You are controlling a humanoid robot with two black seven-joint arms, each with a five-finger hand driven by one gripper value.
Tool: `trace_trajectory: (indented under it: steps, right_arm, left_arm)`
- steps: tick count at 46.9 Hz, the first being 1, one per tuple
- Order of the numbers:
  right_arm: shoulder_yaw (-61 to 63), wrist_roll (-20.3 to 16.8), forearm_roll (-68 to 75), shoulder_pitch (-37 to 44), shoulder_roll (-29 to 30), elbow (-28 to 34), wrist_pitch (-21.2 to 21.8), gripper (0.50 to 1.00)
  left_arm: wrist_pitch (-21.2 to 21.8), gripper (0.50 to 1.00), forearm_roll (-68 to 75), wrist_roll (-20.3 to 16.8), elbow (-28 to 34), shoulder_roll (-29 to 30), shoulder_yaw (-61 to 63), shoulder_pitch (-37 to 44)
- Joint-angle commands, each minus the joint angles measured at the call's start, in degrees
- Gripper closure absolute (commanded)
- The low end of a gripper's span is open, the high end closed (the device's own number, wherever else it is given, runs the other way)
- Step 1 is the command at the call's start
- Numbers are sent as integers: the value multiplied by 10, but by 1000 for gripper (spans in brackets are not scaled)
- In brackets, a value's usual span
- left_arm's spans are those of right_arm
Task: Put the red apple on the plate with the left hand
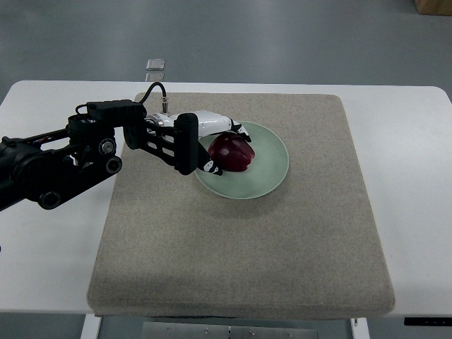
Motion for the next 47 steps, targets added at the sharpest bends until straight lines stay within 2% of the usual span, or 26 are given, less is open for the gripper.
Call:
trace_trajectory:
  steps: [1, 8, 12, 22, 31, 40, 47]
  right_arm:
    - [0, 0, 0, 0, 0, 0, 0, 570]
    - [0, 0, 0, 0, 0, 0, 0, 570]
    - [0, 0, 0, 0, 0, 0, 0, 572]
    - [0, 0, 0, 0, 0, 0, 0, 572]
    - [0, 0, 0, 0, 0, 0, 0, 572]
    - [0, 0, 0, 0, 0, 0, 0, 570]
    - [0, 0, 0, 0, 0, 0, 0, 572]
  left_arm:
    - [0, 508, -3, 0, -2, 1, -1, 1]
    - [12, 506, -56, -2, -3, 10, -19, -3]
    - [30, 506, -175, -6, 5, 25, -48, -4]
    - [28, 506, -419, -6, 48, 83, -52, -15]
    - [29, 504, -581, 3, 106, 89, -74, -15]
    - [18, 504, -696, 16, 154, 90, -99, -15]
    - [-23, 504, -792, 43, 195, 91, -120, -13]
